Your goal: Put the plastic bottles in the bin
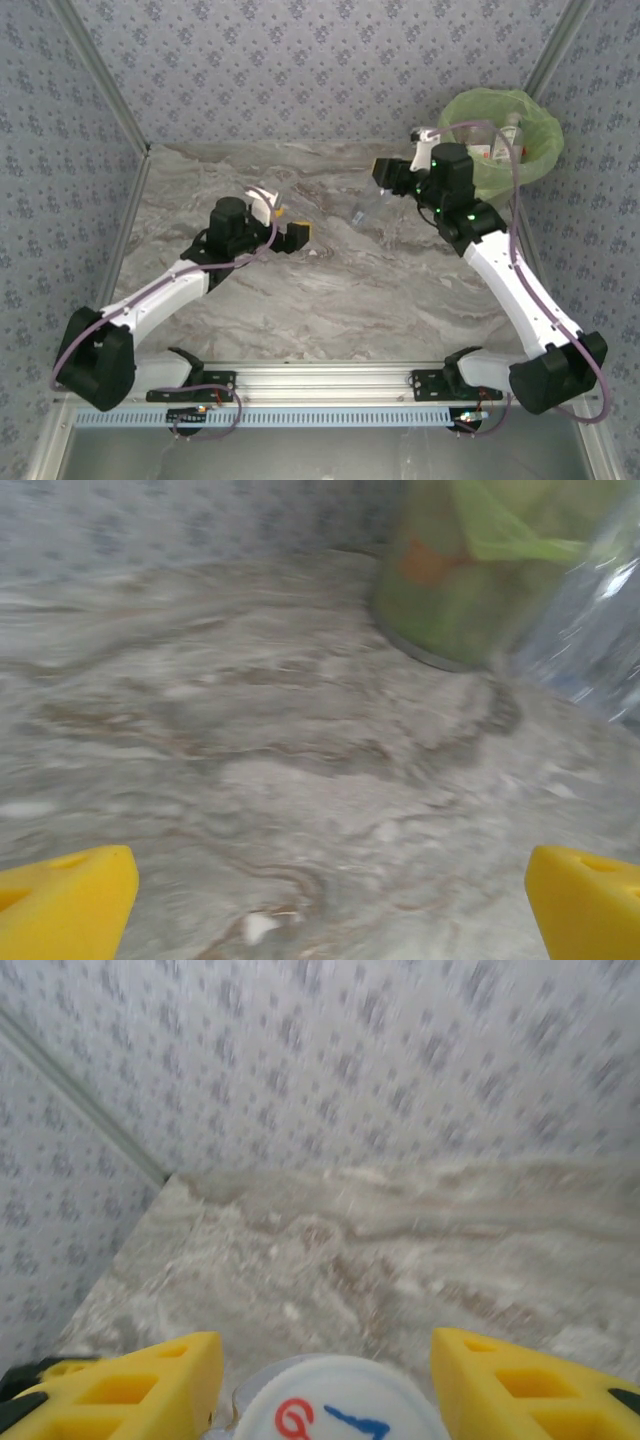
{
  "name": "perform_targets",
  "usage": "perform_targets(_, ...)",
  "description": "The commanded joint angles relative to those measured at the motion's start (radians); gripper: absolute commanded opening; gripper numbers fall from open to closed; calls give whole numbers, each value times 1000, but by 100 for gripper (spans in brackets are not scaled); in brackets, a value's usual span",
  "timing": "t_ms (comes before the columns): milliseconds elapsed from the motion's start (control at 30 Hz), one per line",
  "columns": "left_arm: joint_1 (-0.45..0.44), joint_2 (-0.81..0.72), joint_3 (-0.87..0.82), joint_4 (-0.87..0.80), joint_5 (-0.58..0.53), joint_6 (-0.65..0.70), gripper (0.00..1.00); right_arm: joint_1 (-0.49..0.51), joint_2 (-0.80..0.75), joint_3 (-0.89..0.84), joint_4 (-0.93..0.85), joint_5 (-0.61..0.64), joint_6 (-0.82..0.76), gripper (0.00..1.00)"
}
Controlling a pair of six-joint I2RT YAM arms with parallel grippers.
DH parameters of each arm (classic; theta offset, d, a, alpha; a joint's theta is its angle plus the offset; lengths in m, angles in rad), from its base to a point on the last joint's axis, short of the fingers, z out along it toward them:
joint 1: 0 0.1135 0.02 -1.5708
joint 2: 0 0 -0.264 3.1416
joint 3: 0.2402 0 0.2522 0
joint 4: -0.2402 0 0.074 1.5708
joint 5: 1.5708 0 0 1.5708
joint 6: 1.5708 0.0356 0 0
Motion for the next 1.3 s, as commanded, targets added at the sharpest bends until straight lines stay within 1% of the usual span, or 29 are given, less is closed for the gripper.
perform_targets(0,8,-64,-32,23,-231,-22,99,-38,-40,57,15,95,-94,0)
perform_targets(100,19,-102,-55,4,-318,-47,99,-77,-46,90,39,111,-130,0)
perform_targets(200,33,-137,-85,4,-374,-70,99,-117,-57,108,99,189,-175,0)
perform_targets(267,45,-156,-104,6,-398,-85,99,-166,-55,108,173,275,-171,0)
perform_targets(367,69,-166,-123,7,-409,-109,99,-276,-24,143,219,295,-95,0)
perform_targets(467,87,-167,-132,4,-414,-135,99,-356,19,176,268,313,-43,0)
perform_targets(567,96,-167,-139,9,-413,-147,99,-405,57,190,335,340,-42,0)
perform_targets(700,99,-169,-138,9,-404,-141,99,-434,116,200,396,381,-83,0)
perform_targets(867,99,-173,-138,-5,-405,-135,99,-455,204,245,348,362,-127,0)
perform_targets(1033,101,-183,-139,-26,-416,-127,99,-481,268,285,270,317,-137,0)
perform_targets(1100,101,-187,-141,-32,-423,-125,99,-491,287,307,223,287,-136,2)
perform_targets(1267,101,-188,-145,-40,-435,-126,99,-511,352,402,55,194,-162,12)
